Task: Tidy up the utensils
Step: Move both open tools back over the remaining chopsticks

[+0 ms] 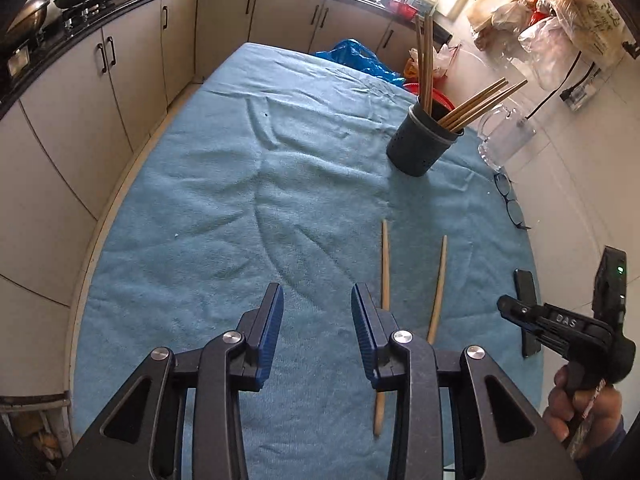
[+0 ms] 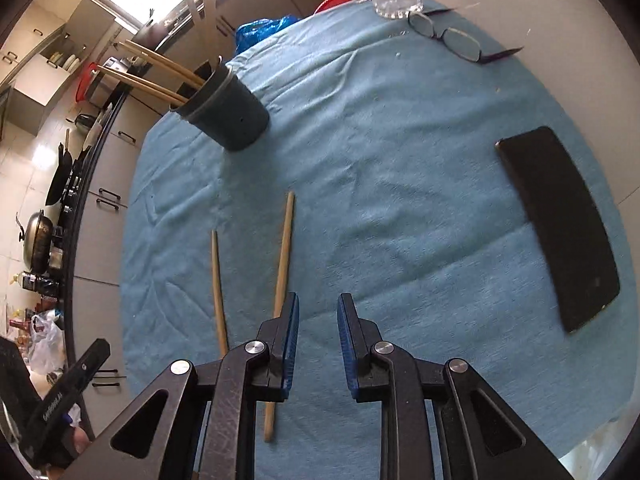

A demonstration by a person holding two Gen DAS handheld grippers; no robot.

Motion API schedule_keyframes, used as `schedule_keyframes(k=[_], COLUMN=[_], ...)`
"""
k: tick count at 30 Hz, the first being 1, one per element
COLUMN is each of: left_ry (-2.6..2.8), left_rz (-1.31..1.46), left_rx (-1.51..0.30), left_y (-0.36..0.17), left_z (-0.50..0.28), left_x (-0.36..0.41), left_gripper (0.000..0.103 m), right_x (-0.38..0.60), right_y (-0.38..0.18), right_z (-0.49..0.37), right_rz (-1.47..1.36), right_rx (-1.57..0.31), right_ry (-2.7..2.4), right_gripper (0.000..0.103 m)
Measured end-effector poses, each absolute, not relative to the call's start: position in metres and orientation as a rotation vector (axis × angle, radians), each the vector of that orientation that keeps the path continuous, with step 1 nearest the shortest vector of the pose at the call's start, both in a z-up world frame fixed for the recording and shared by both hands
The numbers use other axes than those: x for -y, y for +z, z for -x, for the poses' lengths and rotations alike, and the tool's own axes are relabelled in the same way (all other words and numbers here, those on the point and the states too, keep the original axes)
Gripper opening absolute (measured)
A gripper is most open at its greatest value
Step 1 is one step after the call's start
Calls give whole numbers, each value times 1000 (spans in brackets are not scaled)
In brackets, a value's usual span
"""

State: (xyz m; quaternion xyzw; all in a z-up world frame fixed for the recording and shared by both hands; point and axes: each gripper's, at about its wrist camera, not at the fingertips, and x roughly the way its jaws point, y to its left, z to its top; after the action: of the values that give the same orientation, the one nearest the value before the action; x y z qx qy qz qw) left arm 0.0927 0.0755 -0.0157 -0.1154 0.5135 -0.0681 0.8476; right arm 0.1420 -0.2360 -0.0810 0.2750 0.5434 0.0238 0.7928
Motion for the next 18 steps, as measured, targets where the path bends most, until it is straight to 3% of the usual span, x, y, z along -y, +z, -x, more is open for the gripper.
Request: schedule_keyframes(k=[18], left_ry=[-77], left_rz=[276], left_rx=[-1062], left_y=[-19], left_z=[-59], left_x=[-154], left_gripper=[34], right_x=[189], right_y=[-120], right_z=[-220], right_rz=[-486], right_rx=[-1314], right_ry=[-4], right_gripper=[21])
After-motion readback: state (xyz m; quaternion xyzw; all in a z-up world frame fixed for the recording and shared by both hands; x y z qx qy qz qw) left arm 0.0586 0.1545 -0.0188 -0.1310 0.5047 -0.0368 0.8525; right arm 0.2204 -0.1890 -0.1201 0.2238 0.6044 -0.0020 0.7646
